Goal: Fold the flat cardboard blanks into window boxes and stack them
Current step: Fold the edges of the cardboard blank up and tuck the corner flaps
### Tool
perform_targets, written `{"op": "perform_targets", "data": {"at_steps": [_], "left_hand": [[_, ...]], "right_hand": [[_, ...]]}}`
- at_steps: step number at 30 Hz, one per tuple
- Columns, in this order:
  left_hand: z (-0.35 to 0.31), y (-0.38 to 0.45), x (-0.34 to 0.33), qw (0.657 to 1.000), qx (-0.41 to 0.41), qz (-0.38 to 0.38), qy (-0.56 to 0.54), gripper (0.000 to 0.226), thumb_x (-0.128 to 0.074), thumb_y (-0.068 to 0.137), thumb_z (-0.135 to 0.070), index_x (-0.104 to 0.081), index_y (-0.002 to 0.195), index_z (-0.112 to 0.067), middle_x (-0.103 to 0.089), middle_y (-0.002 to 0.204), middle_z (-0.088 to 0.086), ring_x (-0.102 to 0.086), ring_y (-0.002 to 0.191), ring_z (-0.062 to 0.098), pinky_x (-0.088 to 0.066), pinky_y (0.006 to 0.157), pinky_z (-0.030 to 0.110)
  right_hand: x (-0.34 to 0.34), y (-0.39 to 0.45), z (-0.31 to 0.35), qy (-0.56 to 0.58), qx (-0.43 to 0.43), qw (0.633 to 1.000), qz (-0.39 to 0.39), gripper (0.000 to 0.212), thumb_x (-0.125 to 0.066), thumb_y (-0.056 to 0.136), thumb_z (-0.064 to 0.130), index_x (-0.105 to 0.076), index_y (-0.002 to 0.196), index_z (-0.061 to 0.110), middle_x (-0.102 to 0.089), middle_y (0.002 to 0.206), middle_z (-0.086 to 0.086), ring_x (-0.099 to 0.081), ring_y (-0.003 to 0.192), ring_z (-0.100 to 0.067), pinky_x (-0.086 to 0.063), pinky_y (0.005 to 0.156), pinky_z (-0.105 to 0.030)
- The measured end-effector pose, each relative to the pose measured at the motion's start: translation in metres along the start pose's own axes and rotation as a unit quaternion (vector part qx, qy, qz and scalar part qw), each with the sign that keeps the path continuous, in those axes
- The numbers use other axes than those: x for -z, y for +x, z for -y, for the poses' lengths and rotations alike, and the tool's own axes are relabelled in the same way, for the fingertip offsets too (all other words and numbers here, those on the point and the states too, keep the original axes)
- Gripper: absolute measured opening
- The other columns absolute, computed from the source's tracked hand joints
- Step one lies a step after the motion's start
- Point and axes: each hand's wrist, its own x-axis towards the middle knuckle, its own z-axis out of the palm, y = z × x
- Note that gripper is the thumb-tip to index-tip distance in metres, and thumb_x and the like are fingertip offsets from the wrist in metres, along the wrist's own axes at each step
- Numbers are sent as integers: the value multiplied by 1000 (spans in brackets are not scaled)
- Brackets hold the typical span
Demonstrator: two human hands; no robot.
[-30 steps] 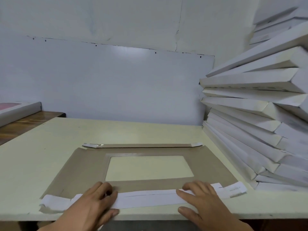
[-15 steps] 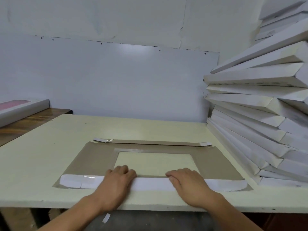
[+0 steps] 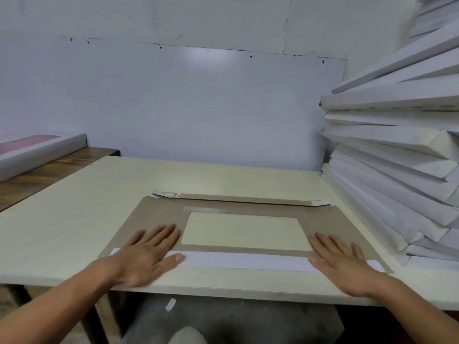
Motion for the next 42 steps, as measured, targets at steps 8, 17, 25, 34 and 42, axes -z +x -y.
{"op": "perform_targets", "data": {"at_steps": [8, 17, 25, 34, 42], "left_hand": [[-39, -1, -15, 980, 49, -187, 48, 65, 18, 84, -57, 26, 147, -42, 17, 163, -4, 17, 150, 20, 6, 118, 52], [-144, -35, -12, 985, -88, -142, -44, 87, -24, 88, -73, 24, 150, -35, 34, 157, -2, 29, 146, 23, 8, 119, 42], [-154, -39, -10, 968, -24, -249, 26, 62, -34, 94, -30, -31, 153, -11, -17, 158, 11, -23, 145, 31, -38, 111, 35], [-134, -27, -51, 960, -36, -277, -3, 54, -57, 55, -38, -76, 105, -28, -71, 119, -4, -68, 109, 26, -56, 81, 49], [-151, -8, -86, 837, -14, -540, -89, 46, -36, 88, -46, -78, 89, -27, -73, 111, -10, -70, 103, 14, -45, 86, 39]], "right_hand": [[36, -30, -2, 3, 107, 992, -66, 25, -47, 94, 57, -50, 86, 34, -58, 84, 12, -53, 78, -4, -46, 74, -24], [57, -12, 113, 102, 197, 970, 95, 34, -56, 94, 27, -40, 67, 14, -34, 63, 7, -31, 56, -6, -28, 57, -30], [43, 0, 179, 527, 120, 809, 231, 31, -53, 91, 0, -65, 117, 14, -60, 69, -4, -56, 57, -14, -54, 59, -26], [4, 30, 48, 112, -52, 982, -142, 51, -44, 98, 54, -42, 146, 36, -38, 155, 10, -31, 143, -16, -25, 112, -39], [5, 19, 47, 361, -58, 886, -285, 24, -70, 88, 16, -74, 74, 35, -73, 81, 18, -66, 85, -5, -46, 72, -24]]}}
